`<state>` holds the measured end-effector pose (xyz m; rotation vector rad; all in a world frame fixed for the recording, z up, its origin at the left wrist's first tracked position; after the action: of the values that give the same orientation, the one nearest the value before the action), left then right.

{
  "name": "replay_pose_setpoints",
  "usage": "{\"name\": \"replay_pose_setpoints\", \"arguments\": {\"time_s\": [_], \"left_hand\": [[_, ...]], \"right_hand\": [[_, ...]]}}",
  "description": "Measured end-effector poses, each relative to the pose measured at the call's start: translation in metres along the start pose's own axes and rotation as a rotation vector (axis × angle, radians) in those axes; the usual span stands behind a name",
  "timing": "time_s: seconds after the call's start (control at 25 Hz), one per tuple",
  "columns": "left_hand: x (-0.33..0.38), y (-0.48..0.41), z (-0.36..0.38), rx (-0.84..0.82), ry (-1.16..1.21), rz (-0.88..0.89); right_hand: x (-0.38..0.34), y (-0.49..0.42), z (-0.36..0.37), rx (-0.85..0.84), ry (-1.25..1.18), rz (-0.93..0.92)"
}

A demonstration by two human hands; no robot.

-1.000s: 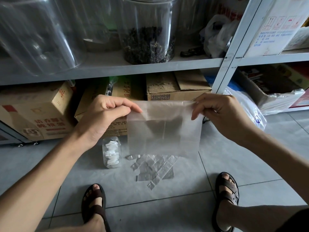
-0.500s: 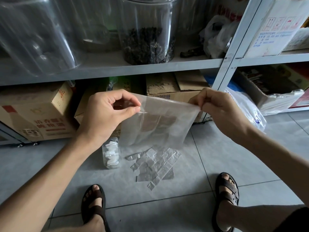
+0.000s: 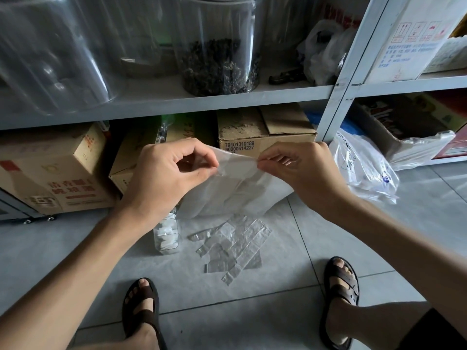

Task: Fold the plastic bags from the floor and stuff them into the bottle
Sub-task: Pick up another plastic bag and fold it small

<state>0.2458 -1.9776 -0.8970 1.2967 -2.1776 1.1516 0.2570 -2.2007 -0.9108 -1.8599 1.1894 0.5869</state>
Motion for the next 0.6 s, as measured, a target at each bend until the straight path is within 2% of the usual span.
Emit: {"name": "replay_pose_setpoints", "arguments": {"time_s": [0.24,0.36,0.44,0.6], "left_hand": [[-0.017,-0.003,-0.002,0.015,0.174,-0.190],[-0.027,-0.002,0.001,0.024,0.102,-0.267],[-0.022,-0.001,0.008,-0.074,-0.024,-0.208],[-0.001,0.000,0.036,-0.299,-0.262,0.093]], "right_hand": [[0.000,0.001,-0.003,0.011,0.022,-0.002],[0.000,0.002,-0.002,-0.024,0.088,-0.027],[-0.002,0.002,0.002,-0.067,0.177,-0.087],[-0.011,0.005,0.014,-0.166,0.284,-0.195]]}}
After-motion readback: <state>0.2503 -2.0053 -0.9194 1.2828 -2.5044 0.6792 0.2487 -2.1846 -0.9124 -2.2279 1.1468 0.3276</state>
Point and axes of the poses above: each hand's wrist, its own y-axis away from the middle knuckle, its own z-axis out of the palm, x = y × z, the point moved 4 cm from there along -y, towards the middle knuckle, and after that the axes turned 3 degrees about -y, right-handed, at the moved point
